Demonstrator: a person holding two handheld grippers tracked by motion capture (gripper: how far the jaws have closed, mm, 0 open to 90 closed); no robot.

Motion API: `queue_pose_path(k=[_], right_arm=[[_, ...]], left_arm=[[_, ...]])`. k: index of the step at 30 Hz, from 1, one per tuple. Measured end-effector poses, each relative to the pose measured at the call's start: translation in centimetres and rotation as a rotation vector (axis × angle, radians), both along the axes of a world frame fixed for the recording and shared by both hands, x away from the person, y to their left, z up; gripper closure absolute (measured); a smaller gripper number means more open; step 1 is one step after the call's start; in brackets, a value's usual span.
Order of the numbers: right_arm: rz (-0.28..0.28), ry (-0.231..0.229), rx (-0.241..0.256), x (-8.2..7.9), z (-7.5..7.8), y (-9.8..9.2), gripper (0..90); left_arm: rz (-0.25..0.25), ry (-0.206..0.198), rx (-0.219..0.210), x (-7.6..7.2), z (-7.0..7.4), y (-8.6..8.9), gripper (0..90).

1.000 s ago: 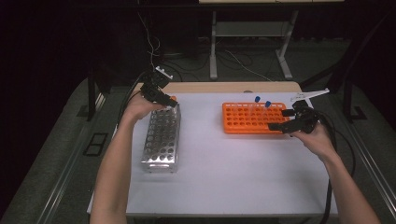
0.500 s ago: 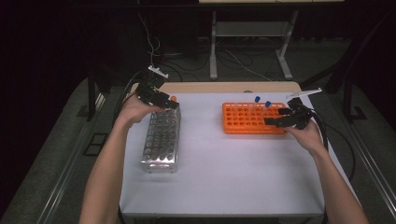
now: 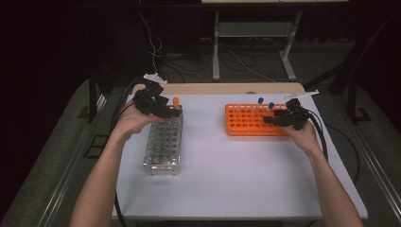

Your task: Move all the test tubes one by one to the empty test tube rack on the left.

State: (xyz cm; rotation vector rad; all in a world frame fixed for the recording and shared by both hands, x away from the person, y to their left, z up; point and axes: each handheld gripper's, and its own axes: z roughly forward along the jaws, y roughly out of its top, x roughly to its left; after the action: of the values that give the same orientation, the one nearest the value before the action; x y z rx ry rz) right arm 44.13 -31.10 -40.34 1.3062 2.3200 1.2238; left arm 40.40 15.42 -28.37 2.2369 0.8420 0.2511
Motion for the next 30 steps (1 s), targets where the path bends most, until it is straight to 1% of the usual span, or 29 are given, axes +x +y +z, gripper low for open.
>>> queue_pose_path(k=[2,3,5,7,9,10,12,15,17,20,21,22,23,24,27,30], right_arm=[[-0.002,0.0,0.001,0.2,-0.2,0.2,36.8],[-0.003,-0.002,-0.007,0.2,-0.3,0.3,38.1],[-0.005,-0.002,-0.007,0.4,-0.4,0.5,41.8],[-0.007,-0.005,-0.009,0.5,-0.6,0.6,44.3],[-0.012,-0.006,-0.01,0.6,-0.7,0.7,47.3],[-0.014,-0.007,-0.008,0.6,-0.8,0.8,49.1],[-0.014,-0.009,-0.005,0.7,-0.9,0.8,52.7],[-0.016,-0.011,-0.01,0.8,-1.1,0.9,59.2],[-0.012,-0.011,-0.005,0.8,-1.2,1.0,62.2],[-0.013,-0.026,-0.021,0.8,-1.2,1.3,63.1],[-0.013,-0.03,-0.024,0.8,-1.2,1.3,66.4],[0.008,-0.025,0.016,0.8,-1.0,1.2,75.3],[0.002,-0.028,0.031,0.8,-0.9,1.2,75.4],[0.004,-0.037,0.016,0.7,-0.7,1.3,75.4],[0.012,-0.045,-0.026,0.6,-0.3,1.6,75.7],[0.015,-0.053,-0.029,0.4,0.3,1.5,75.9]], left_arm=[[-0.01,-0.004,-0.003,-0.6,-0.1,-0.1,17.5],[-0.011,-0.003,-0.007,-0.9,-0.2,-0.2,16.6],[-0.017,-0.006,-0.002,-1.4,-0.3,-0.4,14.0],[-0.02,-0.006,-0.011,-1.9,-0.5,-0.5,12.4],[-0.018,-0.008,-0.016,-2.3,-0.7,-0.5,8.6],[-0.02,-0.002,-0.024,-2.5,-0.8,-0.6,6.6],[-0.025,0.004,-0.024,-2.8,-1.2,-0.7,3.0],[-0.034,0.015,-0.019,-3.3,-1.9,-0.9,0.8],[-0.042,0.02,-0.018,-3.6,-2.3,-1.0,0.6],[-0.046,0.023,-0.017,-3.8,-2.7,-1.2,0.3],[-0.05,0.025,-0.014,-3.9,-2.8,-1.2,0.2],[-0.048,0.025,-0.016,-3.9,-2.9,-1.2,0.2],[-0.049,0.027,-0.015,-3.9,-2.9,-1.2,0.2],[-0.047,0.026,-0.014,-4.0,-3.0,-1.3,0.2],[-0.05,0.028,-0.009,-4.1,-3.1,-1.3,0.2],[-0.053,0.024,-0.007,-4.1,-3.1,-1.4,0.2]])
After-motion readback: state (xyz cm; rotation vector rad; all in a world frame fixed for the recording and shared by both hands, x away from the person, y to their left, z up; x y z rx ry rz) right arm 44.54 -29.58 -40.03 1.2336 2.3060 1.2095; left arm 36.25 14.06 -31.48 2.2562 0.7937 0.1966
